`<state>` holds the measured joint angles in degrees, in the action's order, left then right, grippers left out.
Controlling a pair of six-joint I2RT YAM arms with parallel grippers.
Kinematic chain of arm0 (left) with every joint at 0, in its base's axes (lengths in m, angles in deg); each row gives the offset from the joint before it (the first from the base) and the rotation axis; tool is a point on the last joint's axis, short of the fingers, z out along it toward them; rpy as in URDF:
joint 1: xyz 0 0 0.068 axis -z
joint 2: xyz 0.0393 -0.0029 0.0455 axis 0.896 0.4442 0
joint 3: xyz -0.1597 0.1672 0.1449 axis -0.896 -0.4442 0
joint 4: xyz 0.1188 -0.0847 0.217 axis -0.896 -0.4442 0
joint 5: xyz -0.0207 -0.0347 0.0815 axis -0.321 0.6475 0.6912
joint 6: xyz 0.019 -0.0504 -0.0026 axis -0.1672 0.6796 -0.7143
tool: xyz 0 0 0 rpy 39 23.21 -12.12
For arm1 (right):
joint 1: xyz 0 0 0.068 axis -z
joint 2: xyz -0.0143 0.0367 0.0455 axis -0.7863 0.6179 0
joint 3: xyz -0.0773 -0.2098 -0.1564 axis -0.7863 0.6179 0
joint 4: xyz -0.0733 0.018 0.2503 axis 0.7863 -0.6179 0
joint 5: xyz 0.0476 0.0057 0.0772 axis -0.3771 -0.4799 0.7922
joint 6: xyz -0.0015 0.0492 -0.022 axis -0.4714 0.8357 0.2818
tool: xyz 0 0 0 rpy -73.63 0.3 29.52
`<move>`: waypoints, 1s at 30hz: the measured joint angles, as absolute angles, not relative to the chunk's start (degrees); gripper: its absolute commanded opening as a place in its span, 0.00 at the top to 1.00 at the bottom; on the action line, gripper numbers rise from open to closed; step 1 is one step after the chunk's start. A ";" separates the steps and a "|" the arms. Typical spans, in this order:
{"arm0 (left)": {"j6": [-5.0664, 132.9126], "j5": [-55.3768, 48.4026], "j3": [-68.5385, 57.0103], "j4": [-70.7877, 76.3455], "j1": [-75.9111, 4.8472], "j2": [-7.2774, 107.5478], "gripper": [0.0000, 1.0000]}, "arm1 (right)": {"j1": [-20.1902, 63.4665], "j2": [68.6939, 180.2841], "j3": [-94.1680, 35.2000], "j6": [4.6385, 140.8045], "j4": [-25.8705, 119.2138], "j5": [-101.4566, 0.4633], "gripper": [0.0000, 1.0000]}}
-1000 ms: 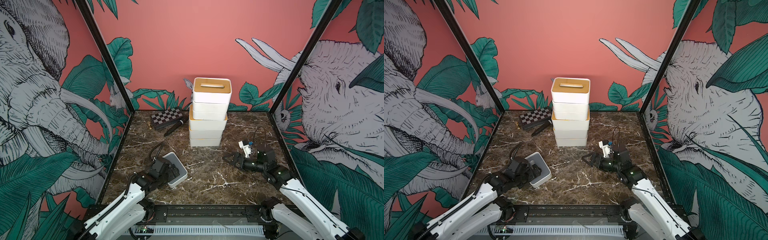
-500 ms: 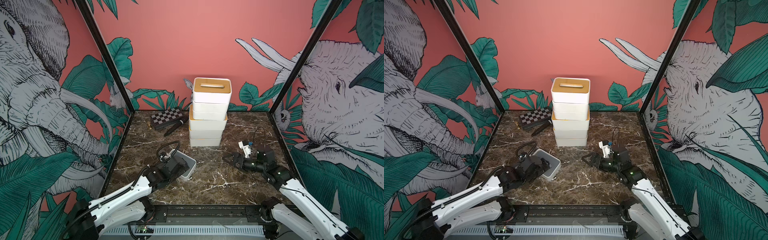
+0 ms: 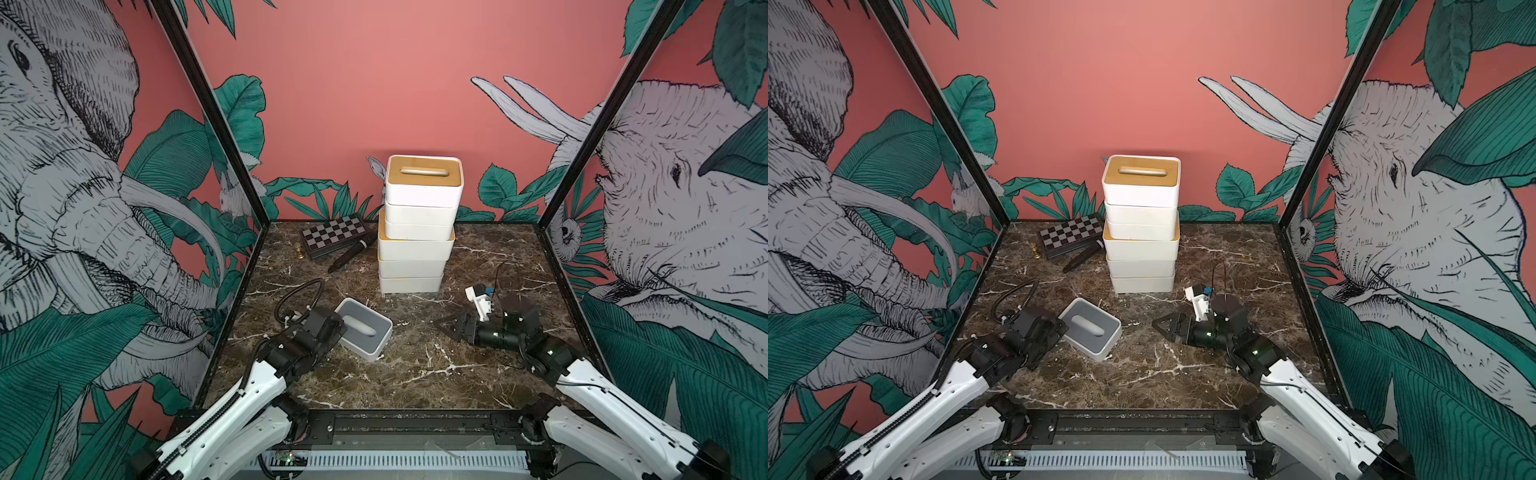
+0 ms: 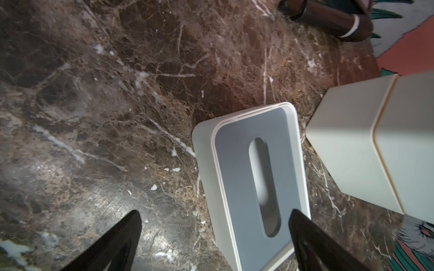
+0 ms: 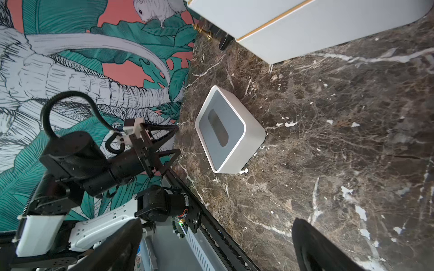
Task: Stack the tissue boxes
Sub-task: Pick up the tissue box from the center of the board.
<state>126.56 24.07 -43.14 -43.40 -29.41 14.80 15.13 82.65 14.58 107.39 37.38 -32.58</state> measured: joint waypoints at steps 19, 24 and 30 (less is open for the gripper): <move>125.99 15.33 -43.14 -29.41 -32.87 32.27 0.22 | 1.19 87.74 18.73 109.01 50.47 -46.46 0.01; 126.67 14.39 -43.14 -27.23 -33.54 34.80 0.28 | 1.19 86.89 18.80 108.92 51.22 -47.45 0.01; 127.32 13.63 -43.14 -25.57 -33.92 36.92 0.32 | 1.14 86.89 18.87 108.94 51.44 -47.56 0.01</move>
